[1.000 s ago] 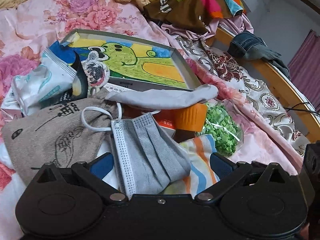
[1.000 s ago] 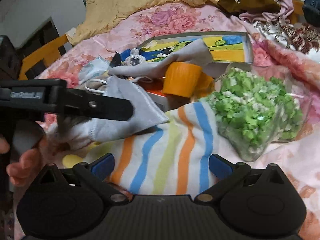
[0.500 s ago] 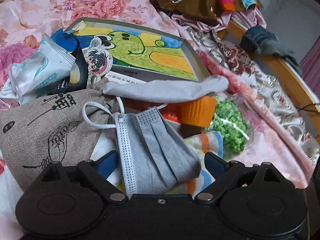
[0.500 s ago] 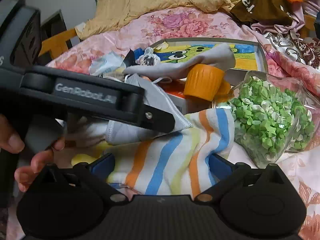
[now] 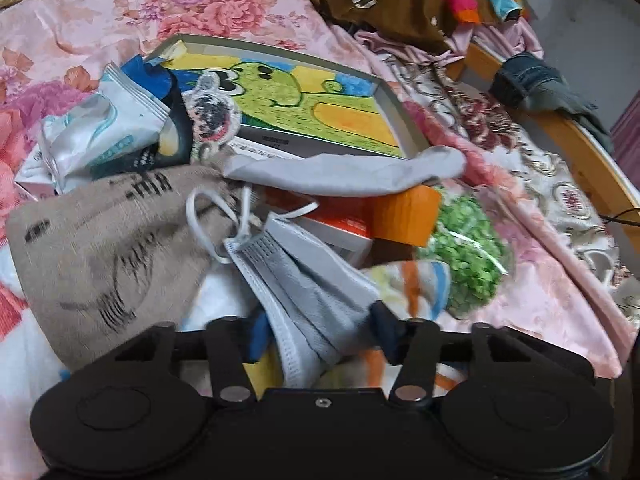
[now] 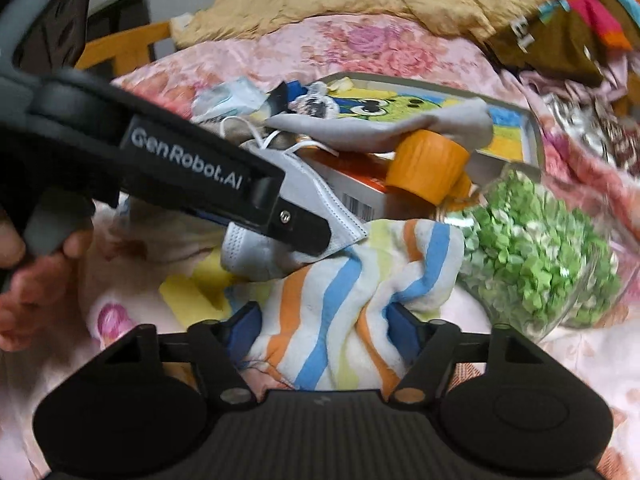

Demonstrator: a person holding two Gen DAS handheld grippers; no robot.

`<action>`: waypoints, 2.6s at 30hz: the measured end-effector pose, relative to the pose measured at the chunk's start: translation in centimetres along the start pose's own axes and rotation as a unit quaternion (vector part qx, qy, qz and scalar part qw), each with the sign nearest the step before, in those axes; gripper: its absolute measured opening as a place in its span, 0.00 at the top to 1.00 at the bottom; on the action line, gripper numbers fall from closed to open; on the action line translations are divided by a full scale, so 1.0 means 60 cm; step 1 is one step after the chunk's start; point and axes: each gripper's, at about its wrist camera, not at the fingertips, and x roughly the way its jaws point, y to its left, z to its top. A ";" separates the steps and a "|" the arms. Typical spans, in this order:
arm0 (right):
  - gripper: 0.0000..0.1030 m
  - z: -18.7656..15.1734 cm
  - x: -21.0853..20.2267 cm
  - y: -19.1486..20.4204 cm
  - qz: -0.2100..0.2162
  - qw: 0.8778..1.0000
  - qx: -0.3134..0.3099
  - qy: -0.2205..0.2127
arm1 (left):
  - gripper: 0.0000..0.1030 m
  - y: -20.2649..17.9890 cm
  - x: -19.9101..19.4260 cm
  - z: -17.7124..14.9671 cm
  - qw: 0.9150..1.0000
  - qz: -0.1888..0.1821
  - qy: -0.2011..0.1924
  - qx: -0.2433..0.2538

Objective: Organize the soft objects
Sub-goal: 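Grasp the grey face mask with the left tool while the right tool grasps the striped towel, then carry the mask and towel with both tools over the cartoon tray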

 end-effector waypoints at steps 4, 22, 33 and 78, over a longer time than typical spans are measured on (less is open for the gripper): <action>0.47 -0.003 -0.003 0.012 -0.007 1.000 -0.026 0.001 | 0.61 -0.002 -0.020 -0.017 1.000 -0.013 -0.025 -0.001; 0.99 -0.018 -0.058 0.060 -0.095 0.986 -0.126 -0.060 | 0.64 0.007 -0.144 -0.050 0.997 -0.004 -0.073 0.034; 0.99 -0.010 -0.106 0.047 -0.157 0.973 -0.116 -0.127 | 0.64 -0.017 -0.172 -0.051 0.993 0.000 -0.094 0.072; 0.99 0.116 -0.081 -0.017 -0.247 0.917 -0.148 -0.276 | 0.64 -0.043 -0.137 0.094 0.983 -0.014 -0.150 0.102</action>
